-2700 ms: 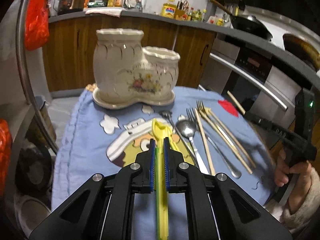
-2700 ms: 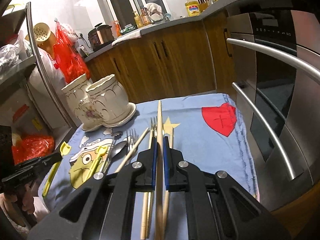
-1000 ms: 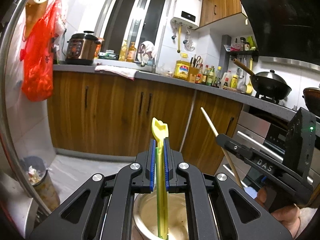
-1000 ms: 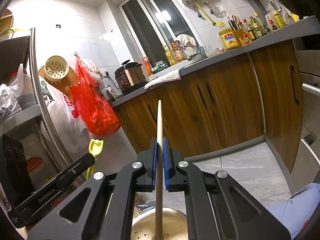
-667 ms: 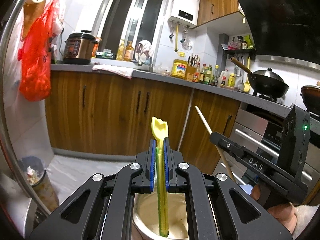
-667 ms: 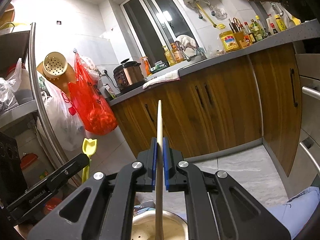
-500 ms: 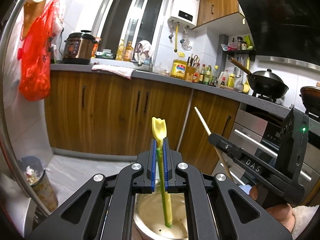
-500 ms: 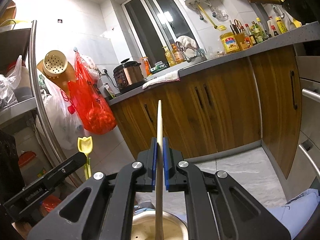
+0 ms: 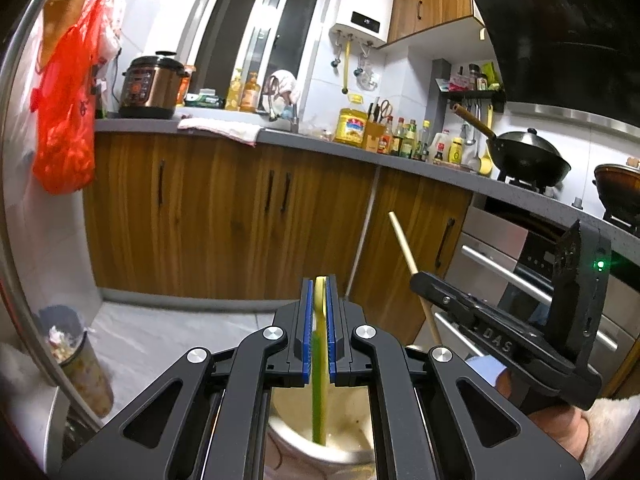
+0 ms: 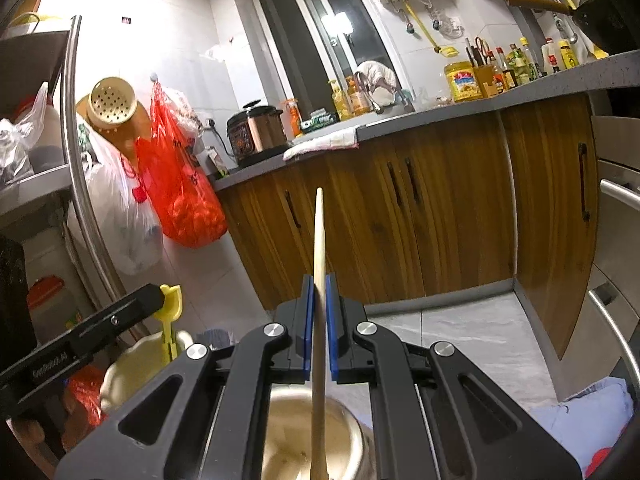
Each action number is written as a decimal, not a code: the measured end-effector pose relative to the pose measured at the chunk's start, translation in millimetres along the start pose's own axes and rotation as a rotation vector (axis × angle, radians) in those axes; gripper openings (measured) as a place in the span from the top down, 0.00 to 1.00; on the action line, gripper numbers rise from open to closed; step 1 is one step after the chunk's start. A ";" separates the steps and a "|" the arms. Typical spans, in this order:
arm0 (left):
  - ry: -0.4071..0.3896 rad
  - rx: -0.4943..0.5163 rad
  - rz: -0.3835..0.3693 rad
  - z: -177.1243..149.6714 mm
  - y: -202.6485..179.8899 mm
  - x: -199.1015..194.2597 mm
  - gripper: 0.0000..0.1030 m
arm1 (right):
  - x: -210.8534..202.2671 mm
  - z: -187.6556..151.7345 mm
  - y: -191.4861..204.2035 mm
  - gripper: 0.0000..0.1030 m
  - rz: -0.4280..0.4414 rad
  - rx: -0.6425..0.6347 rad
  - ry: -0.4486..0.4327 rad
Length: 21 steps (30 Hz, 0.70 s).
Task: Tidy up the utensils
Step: 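Carry the yellow utensil with the left tool while the right tool carries the chopstick to the holder, then release the yellow utensil into the holder with the left tool while the right tool releases the chopstick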
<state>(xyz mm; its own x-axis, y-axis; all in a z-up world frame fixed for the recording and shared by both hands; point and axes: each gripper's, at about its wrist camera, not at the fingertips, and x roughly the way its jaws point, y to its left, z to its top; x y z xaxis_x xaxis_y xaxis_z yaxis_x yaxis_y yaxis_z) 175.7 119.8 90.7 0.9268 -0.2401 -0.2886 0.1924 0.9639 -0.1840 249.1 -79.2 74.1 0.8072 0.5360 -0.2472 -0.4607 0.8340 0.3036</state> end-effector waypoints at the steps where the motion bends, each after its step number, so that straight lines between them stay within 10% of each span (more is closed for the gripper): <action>1: 0.003 -0.002 -0.001 -0.6 0.3 -0.8 0.93 | -2.8 -0.7 0.2 0.94 0.001 -0.010 0.005; 15: 0.060 0.008 -0.012 -12.1 -1.7 -13.2 0.93 | -43.0 -21.1 14.0 0.94 0.028 -0.115 0.112; 21: 0.053 0.012 -0.001 -15.6 -3.2 -17.2 0.67 | -41.9 -21.0 16.2 0.94 0.035 -0.108 0.116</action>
<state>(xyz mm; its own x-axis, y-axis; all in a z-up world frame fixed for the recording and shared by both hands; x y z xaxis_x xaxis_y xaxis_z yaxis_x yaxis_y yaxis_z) 154.2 119.0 81.7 0.9083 -0.2464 -0.3381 0.1972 0.9649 -0.1734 200.0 -85.4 70.0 0.7450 0.5711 -0.3447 -0.5296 0.8206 0.2150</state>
